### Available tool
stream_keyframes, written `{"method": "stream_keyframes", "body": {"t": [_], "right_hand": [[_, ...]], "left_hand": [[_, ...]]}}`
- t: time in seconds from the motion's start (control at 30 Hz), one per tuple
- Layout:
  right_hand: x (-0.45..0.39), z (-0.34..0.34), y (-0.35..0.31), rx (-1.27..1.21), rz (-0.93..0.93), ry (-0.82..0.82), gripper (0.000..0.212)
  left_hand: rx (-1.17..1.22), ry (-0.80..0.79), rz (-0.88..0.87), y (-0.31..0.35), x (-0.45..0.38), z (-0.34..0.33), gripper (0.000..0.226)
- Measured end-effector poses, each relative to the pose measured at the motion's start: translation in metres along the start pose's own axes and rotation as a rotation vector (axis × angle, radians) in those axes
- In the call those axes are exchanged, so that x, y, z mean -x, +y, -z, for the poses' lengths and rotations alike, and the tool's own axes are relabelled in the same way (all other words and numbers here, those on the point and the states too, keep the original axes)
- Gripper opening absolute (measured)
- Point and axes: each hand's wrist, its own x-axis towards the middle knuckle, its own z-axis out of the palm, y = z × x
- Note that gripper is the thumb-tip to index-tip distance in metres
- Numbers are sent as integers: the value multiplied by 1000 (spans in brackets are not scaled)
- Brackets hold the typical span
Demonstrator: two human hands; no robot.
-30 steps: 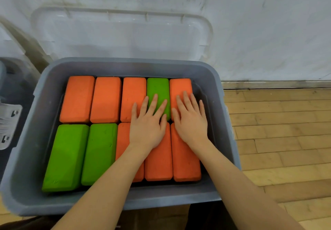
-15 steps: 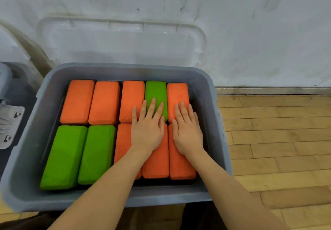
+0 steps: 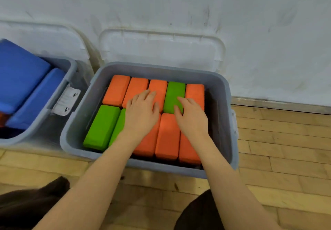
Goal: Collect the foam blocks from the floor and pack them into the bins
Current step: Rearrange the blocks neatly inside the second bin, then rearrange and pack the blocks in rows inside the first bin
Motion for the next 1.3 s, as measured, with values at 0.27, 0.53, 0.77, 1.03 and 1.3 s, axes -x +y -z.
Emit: {"method": "stream_keyframes", "body": {"t": [0.27, 0.53, 0.77, 1.03, 1.3], "right_hand": [[2, -21, -119, -142, 210, 112, 43], [-8, -114, -291, -75, 316, 103, 42], [-13, -215, -411, -12, 318, -122, 65], [-35, -294, -497, 195, 309, -212, 85], [-38, -292, -506, 182, 199, -113, 59]], "left_hand": [[-42, 209, -94, -91, 7, 105, 39], [-67, 219, -119, -284, 5, 186, 45], [-181, 113, -120, -461, 4, 231, 57], [-233, -82, -71, -586, 5, 241, 84], [-241, 40, -235, -599, -3, 237, 73]]}}
